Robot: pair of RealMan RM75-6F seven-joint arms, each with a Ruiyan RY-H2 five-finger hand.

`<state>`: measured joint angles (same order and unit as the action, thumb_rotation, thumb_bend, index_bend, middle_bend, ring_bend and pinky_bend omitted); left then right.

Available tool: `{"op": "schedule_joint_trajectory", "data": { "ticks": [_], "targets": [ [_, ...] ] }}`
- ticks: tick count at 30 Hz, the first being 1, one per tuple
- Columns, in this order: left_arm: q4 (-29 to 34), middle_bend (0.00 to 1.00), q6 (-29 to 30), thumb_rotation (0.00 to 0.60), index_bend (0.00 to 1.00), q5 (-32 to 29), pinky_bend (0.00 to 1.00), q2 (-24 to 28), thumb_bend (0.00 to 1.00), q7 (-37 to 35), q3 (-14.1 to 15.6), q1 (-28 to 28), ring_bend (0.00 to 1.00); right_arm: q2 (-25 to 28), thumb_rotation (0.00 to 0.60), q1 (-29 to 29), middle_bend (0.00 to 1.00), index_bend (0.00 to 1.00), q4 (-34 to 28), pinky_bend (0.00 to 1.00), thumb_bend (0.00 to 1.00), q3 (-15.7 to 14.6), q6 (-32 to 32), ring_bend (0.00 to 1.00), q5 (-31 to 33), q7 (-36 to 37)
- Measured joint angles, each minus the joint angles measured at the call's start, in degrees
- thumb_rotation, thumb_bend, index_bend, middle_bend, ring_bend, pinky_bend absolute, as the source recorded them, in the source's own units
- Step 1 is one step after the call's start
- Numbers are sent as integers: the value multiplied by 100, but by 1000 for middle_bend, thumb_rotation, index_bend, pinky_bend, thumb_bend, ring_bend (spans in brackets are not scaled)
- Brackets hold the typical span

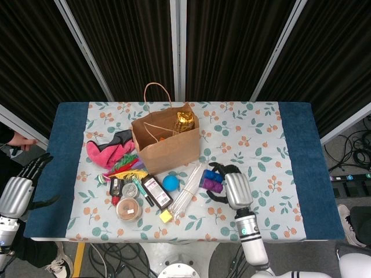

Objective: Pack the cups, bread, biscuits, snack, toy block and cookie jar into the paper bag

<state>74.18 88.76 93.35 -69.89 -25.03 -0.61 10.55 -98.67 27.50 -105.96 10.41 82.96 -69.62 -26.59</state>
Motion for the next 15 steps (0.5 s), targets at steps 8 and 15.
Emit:
{"op": "schedule_joint_trajectory", "data": {
  "ticks": [8,15],
  "targets": [
    [46,182,-28,600,141,25,214,-28,194,49,32,3,134,726,600,827,447,272,-800,257,155,1920,-113,347,346,-968],
    [128,182,-69,600,141,11,214,6,194,156,10,38,134,681,600,2088,446,272,174,257,162,2878,-482,348,1166,-1328]
  ]
}}
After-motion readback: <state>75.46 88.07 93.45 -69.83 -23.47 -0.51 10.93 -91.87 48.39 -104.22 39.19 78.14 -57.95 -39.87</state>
